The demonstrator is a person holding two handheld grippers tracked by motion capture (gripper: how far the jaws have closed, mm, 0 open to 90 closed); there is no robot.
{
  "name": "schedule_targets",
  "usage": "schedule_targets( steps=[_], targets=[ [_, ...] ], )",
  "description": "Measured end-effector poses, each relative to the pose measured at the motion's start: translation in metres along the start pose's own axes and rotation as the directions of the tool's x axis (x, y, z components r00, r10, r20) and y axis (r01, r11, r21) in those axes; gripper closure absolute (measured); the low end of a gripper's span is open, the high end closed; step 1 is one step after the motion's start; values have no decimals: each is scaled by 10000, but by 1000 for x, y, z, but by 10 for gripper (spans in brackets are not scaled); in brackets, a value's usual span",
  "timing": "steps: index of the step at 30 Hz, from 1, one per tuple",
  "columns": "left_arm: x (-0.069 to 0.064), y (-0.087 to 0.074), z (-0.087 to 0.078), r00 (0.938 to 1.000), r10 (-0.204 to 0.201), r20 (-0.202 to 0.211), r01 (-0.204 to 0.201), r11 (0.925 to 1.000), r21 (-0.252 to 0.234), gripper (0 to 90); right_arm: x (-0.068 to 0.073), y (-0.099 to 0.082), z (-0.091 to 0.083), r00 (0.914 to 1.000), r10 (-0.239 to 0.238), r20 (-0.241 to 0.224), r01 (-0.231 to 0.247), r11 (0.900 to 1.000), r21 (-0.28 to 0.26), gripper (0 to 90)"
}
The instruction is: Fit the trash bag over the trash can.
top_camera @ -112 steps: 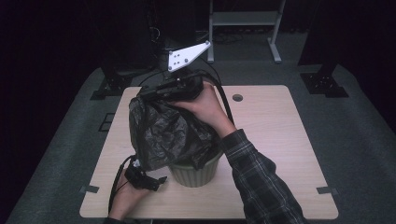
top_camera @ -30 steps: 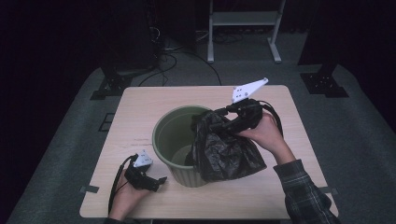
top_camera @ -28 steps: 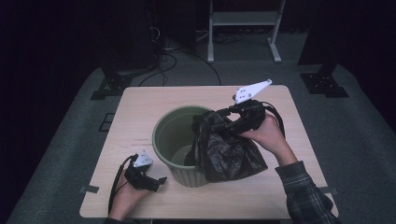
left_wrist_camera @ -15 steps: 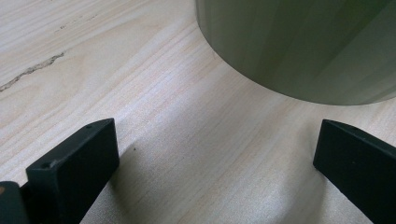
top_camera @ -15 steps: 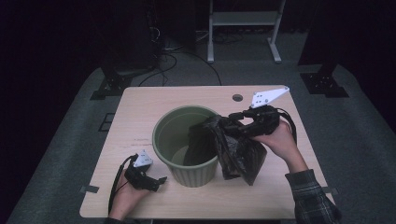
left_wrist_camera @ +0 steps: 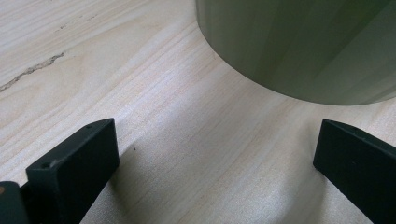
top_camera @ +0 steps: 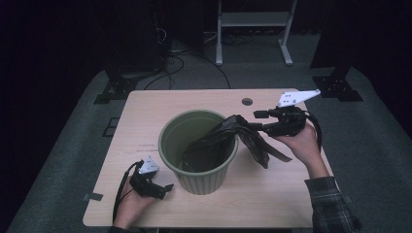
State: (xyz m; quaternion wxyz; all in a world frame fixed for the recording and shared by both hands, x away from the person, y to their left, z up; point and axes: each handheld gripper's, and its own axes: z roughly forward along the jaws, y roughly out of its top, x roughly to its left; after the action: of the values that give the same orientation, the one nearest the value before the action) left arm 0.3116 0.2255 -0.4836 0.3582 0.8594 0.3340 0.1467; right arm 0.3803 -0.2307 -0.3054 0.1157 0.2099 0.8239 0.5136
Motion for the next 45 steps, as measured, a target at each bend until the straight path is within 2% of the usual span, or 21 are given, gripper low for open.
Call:
schedule_targets(
  steps=[4, 8, 13, 16, 19, 22, 25, 26, 28, 34, 41, 45],
  targets=[
    [0, 0, 0, 10000, -2, -2, 2, 10000, -2, 0, 9, -3, -20, 9998, 7, -198, -15, 9992, -406, 472],
    [0, 0, 0, 10000, -14, -9, 14, 10000, 20, 0, 17, -14, -33, 9996, 14, -266, -27, 9989, -464, 472],
    [0, 0, 0, 10000, -8, -11, 8, 10000, 30, 0, 23, -42, -41, 9986, 376, -385, -399, 9973, -615, 472],
    [1, -1, -1, 9999, -19, 131, 20, 10000, -23, 0, 22, -63, -45, 9957, 824, -421, -851, 9941, -675, 472],
    [1, -1, -3, 9996, -13, 289, 14, 10000, -24, 0, 22, -79, -46, 9930, 1058, -523, -1088, 9924, -578, 481],
    [0, 0, -4, 9996, 43, 283, -45, 10000, 62, 0, 22, -91, -45, 9911, 1217, -537, -1238, 9917, -361, 537],
    [0, 2, -8, 9995, 83, 293, -82, 10000, -51, 0, 22, -99, -44, 9904, 1261, -572, -1276, 9916, -230, 721],
    [0, 3, -9, 9995, 110, 288, -108, 9999, -83, 0, 21, -100, -45, 9909, 1231, -552, -1242, 9921, -169, 799],
    [-1, 5, -13, 9993, 196, 333, -190, 9996, -186, 0, 22, -100, -45, 9932, 1068, -453, -1077, 9940, -180, 900],
    [-2, 10, -30, 9956, 537, 770, -511, 9981, -346, 0, 20, -89, -51, 9957, 897, -249, -909, 9943, -558, 900],
    [1, 17, -56, 9884, 819, 1276, -678, 9915, -1115, 0, 19, -62, -54, 9984, 479, -295, -507, 9934, -1029, 900],
    [-1, 24, -72, 9825, 1215, 1411, -1040, 9866, -1257, 0, 19, -47, -52, 9990, 222, -391, -268, 9920, -1235, 900]
  ],
)
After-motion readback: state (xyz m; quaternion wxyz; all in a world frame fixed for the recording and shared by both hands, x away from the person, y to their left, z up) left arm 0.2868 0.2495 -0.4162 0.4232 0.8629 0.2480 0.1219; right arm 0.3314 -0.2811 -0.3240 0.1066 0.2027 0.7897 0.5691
